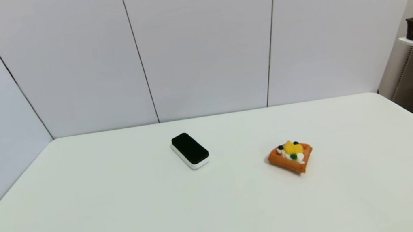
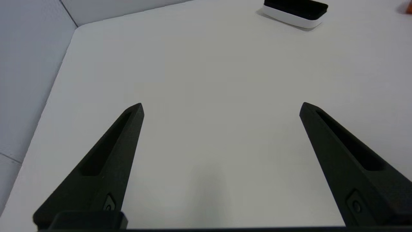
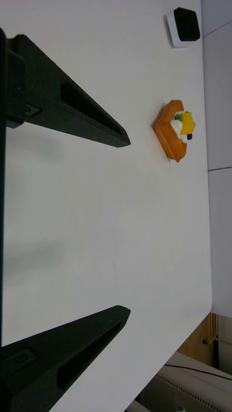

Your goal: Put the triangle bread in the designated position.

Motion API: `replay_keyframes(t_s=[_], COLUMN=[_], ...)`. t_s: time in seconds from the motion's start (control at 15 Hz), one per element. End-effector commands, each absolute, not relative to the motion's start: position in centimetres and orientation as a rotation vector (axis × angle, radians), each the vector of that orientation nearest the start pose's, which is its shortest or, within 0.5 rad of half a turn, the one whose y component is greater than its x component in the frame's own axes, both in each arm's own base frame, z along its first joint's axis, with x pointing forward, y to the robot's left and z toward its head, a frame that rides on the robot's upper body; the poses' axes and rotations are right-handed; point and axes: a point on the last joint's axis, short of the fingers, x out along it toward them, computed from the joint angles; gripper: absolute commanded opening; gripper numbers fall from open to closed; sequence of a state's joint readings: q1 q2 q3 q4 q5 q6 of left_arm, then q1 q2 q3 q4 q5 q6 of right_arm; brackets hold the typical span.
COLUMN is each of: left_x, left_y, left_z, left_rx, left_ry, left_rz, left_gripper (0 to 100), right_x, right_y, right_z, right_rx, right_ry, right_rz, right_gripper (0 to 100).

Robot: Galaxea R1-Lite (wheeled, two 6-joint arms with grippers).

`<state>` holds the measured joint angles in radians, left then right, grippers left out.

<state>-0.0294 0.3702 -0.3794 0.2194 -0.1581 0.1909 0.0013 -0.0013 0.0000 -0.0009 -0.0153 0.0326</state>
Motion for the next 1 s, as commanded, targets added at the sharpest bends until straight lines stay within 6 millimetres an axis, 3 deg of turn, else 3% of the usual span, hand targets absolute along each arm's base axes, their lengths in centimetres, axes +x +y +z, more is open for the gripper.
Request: replay_keyframes(t_s=[0.07,0.2,0.47,1.0], left_x=[5.5,9.1,14.3,22.4], left_y=[-1.5,-2.9,-7.8,-20.7], left_z=[21.6,22.6,22.9,21.8], left_rx=[0.293,0.347,0.418,0.526], left_ry=[0.449,0.523,0.621,0.657], left_rz=[-0.436,-0.536,-0.749,-0.999], left_gripper=[100,100,100,100], right_x=[-2.3,-2.3,-2.3,-2.3], right_y=[0.0,0.0,0.0,0.0], right_z=[7.6,7.6,7.6,7.6], right_rx=[0.032,0.032,0.032,0.032], right_ry=[-0.002,-0.002,-0.002,-0.002], right_rz=[-0.014,-0.014,-0.014,-0.014], right_gripper=[100,100,100,100])
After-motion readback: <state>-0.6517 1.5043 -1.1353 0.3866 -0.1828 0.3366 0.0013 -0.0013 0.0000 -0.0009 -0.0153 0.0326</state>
